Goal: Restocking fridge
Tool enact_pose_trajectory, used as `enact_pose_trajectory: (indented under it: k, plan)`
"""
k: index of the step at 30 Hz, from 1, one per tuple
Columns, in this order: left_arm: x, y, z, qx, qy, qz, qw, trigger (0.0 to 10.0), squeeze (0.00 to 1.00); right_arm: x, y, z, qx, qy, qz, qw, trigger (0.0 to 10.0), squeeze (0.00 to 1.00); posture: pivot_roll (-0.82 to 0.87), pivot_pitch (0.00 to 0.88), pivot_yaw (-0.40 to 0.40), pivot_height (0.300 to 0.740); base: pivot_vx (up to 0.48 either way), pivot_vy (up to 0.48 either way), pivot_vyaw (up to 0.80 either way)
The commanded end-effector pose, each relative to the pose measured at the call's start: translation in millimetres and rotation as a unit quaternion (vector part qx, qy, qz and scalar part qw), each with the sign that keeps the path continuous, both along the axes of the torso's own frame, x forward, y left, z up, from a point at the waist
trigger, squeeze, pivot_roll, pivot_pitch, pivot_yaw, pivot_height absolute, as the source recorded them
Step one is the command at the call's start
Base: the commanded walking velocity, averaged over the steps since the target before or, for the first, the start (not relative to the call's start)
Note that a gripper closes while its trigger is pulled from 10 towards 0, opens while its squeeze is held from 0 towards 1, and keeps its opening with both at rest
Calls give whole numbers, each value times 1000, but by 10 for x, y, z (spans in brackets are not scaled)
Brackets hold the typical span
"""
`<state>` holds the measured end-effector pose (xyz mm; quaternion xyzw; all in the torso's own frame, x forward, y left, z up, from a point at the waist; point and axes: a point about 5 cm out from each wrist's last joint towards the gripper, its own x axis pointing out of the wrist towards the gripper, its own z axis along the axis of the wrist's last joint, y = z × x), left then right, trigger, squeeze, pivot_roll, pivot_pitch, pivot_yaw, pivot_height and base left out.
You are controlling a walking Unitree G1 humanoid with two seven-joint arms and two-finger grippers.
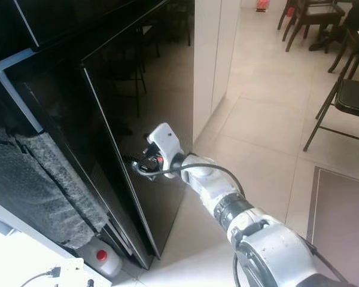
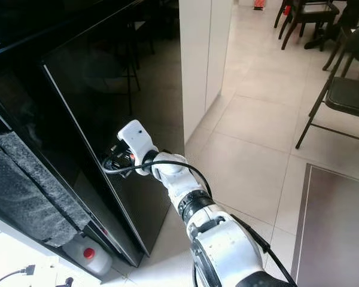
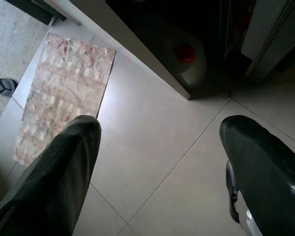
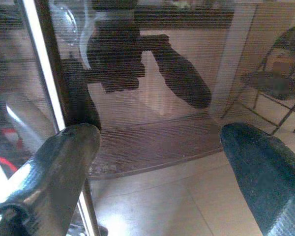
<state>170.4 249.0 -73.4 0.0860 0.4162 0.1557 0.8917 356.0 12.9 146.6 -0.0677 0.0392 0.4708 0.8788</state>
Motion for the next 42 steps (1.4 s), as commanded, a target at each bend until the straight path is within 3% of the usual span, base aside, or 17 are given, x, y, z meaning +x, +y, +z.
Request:
enact_pose_trajectory:
  k: [1, 28, 36, 42]
  plan:
    - [14, 0, 7, 6, 0, 0, 1000, 10000, 0, 18, 75, 96, 7, -8, -1, 1000, 10000, 0, 13, 0, 56, 740, 0, 0, 0]
    - [19, -23, 12, 5, -9, 4, 1000, 10000, 0, -10, 432, 423, 52, 3, 29, 998, 10000, 0, 70, 0, 33, 740, 0, 0, 0]
    - [12, -25, 8, 4, -10, 5, 1000, 10000, 0, -34, 495, 468, 50, 1, 44, 998, 10000, 0, 89, 0, 29, 740, 0, 0, 0]
    - [-6, 9, 9, 6, -7, 5, 1000, 10000, 0, -94, 565, 411, 15, -9, 66, 998, 10000, 0, 102, 0, 28, 740, 0, 0, 0]
